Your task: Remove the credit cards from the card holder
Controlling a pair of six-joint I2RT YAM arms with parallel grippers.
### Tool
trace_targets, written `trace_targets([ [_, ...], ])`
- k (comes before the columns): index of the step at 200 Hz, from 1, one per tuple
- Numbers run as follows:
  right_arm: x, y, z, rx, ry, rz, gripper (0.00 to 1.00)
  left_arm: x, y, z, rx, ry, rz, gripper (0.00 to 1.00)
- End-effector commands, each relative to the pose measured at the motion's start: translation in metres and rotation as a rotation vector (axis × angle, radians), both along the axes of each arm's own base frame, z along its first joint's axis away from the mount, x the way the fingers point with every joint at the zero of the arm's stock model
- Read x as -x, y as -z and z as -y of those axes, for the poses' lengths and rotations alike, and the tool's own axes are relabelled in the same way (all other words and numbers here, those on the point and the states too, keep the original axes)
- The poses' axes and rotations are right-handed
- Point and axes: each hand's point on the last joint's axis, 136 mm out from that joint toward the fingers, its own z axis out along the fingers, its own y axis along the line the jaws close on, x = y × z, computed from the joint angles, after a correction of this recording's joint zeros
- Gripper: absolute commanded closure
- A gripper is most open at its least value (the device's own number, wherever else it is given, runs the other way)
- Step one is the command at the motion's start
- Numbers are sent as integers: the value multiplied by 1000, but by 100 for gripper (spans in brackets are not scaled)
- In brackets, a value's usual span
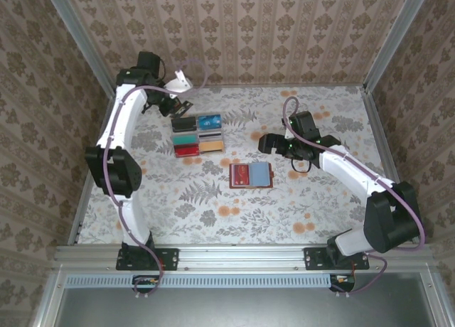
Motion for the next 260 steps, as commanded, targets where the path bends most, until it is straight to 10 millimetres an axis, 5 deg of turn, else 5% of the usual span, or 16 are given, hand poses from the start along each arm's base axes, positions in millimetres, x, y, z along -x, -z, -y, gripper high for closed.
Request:
trace_targets([
  [1, 1, 6, 1, 0, -5, -24, 1, 27, 16, -16, -166, 118, -86, 100],
  [91, 3, 9, -2, -11, -17, -41, 0, 6, 49, -15, -378, 236, -70, 100],
  [174, 4, 10, -3, -9, -27, -47, 0, -6, 53, -5, -467, 301, -36, 100],
  [260, 2, 12, -5, -16, -29, -53, 0, 3, 48, -2, -494, 346, -36, 100],
])
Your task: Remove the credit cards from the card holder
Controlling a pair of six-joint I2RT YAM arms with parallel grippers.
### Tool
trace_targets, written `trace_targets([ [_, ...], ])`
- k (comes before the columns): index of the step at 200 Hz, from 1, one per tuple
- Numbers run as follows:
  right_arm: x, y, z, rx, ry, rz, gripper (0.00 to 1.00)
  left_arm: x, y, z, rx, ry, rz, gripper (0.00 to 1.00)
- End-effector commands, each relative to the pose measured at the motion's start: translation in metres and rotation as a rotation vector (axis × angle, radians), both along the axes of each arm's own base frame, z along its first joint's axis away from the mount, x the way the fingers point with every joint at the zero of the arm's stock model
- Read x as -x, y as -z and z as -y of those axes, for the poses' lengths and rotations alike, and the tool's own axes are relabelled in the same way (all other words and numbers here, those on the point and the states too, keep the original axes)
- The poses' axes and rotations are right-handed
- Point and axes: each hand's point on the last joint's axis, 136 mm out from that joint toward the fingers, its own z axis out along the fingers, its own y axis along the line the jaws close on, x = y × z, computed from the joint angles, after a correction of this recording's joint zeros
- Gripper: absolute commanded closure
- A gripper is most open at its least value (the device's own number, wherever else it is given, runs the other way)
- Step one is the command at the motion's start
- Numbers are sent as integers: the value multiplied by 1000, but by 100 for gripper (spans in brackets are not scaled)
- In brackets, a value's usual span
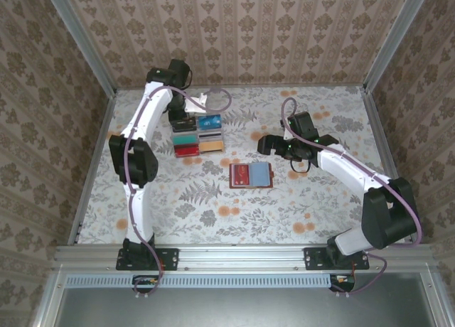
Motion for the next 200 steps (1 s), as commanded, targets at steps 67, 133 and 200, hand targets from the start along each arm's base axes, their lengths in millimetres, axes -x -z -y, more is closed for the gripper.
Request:
trace_targets([
  [67, 2, -3, 0, -4, -11, -6, 0, -8, 5, 0, -23, 49, 11, 100],
  [133, 2, -8, -2, -17, -24, 1, 0, -8, 14, 3, -16, 52, -8, 89],
  [200, 3, -11, -2, -16, -29, 13, 0, -22, 9, 4, -8, 32, 54, 79],
])
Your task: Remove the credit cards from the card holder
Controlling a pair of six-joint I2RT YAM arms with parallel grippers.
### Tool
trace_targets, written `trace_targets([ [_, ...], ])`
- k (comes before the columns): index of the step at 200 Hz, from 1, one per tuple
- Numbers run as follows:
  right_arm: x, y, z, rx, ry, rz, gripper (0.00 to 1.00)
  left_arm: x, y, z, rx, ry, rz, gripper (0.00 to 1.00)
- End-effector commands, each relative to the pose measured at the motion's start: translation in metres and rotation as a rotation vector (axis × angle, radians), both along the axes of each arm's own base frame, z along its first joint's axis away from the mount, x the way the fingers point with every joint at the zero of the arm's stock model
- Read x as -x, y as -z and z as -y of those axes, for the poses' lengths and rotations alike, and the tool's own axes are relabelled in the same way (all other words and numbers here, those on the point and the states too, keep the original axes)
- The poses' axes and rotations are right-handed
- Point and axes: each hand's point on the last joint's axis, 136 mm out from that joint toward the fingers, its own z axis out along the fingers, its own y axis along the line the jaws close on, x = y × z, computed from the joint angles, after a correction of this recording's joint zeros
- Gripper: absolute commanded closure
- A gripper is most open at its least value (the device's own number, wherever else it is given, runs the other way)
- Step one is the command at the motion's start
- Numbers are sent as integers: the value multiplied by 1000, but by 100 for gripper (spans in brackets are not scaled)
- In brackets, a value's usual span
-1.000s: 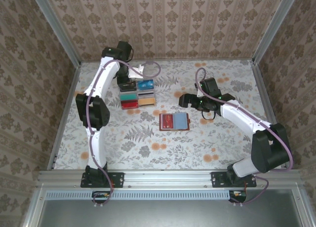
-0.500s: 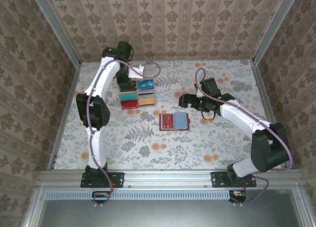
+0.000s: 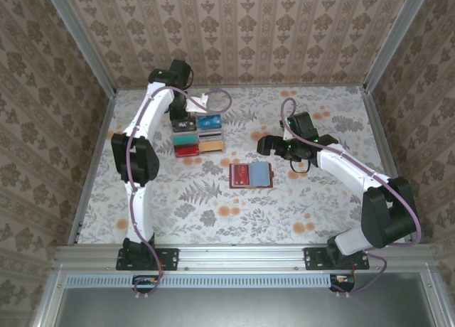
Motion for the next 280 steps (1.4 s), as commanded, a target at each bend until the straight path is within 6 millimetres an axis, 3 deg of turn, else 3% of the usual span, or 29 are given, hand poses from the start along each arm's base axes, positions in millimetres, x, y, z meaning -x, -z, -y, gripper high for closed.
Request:
trace_targets([
  [1, 1, -12, 0, -8, -15, 18, 0, -6, 0, 2, 3, 4, 15, 79],
  [37, 1, -9, 0, -6, -16, 9, 0, -16, -22, 5, 76, -64, 84, 78],
  [98, 6, -4, -11, 6, -57, 2, 0, -26, -94, 26, 475, -358, 368, 69],
  [129, 13, -1, -19, 19, -99, -13, 1, -1, -104, 29, 652, -517, 455, 58],
  [157, 21, -1, -31, -2, -131, -32, 1, 46, -111, 57, 776, -505, 385, 46],
  [173, 25, 1, -39, -27, -143, -53, 2, 65, -109, 62, 808, -544, 374, 44],
  [179, 27, 4, -43, -41, -148, -66, 2, 77, -108, 75, 828, -540, 355, 44],
  [222, 38, 26, -67, -144, -188, -169, 12, 128, -108, 106, 1012, -647, 267, 43],
  [241, 39, 39, -75, -167, -189, -228, 29, 140, -88, 109, 1045, -767, 205, 42],
  [259, 36, 55, -77, -169, -133, -283, 45, 150, -57, 111, 1046, -907, 94, 38],
  [280, 32, 69, -83, -188, -99, -313, 50, 162, -19, 117, 978, -1000, -15, 38],
])
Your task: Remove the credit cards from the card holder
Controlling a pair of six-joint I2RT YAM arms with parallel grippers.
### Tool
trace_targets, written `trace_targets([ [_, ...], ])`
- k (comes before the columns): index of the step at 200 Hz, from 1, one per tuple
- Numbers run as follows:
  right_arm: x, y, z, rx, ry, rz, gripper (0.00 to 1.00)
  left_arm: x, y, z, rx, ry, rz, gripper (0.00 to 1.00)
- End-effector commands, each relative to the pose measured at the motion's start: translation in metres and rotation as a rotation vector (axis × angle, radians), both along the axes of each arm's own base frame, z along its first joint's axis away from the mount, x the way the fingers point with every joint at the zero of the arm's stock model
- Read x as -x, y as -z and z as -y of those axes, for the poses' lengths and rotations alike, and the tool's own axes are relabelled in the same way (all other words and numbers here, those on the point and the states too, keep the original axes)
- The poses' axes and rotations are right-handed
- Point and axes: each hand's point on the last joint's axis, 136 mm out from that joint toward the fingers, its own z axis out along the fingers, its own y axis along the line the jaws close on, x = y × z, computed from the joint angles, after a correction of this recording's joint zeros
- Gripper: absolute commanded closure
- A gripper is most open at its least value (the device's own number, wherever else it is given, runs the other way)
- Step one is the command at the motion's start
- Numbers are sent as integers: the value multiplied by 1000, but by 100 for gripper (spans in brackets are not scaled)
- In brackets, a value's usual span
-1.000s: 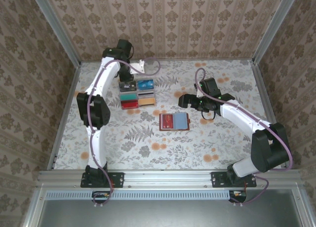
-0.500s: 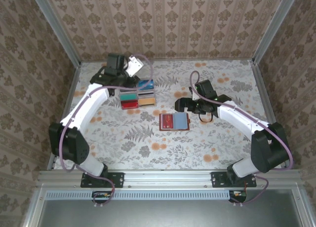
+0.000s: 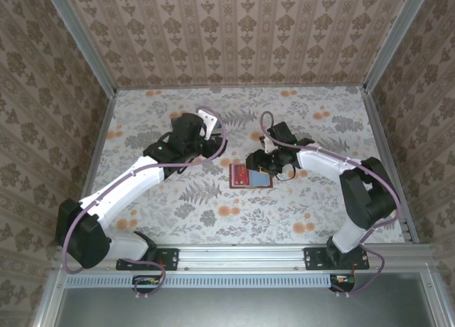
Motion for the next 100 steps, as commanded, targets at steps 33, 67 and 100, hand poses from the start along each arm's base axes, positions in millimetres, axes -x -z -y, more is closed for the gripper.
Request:
trace_targets([
  [33, -7, 23, -17, -29, 50, -79, 59, 18, 84, 15, 103, -212, -376, 37],
  [67, -7, 37, -12, 7, 66, -96, 69, 27, 122, 42, 153, -245, -520, 38],
  [100, -7, 43, -9, 26, 73, -97, 75, 29, 146, 61, 222, -271, -623, 43],
])
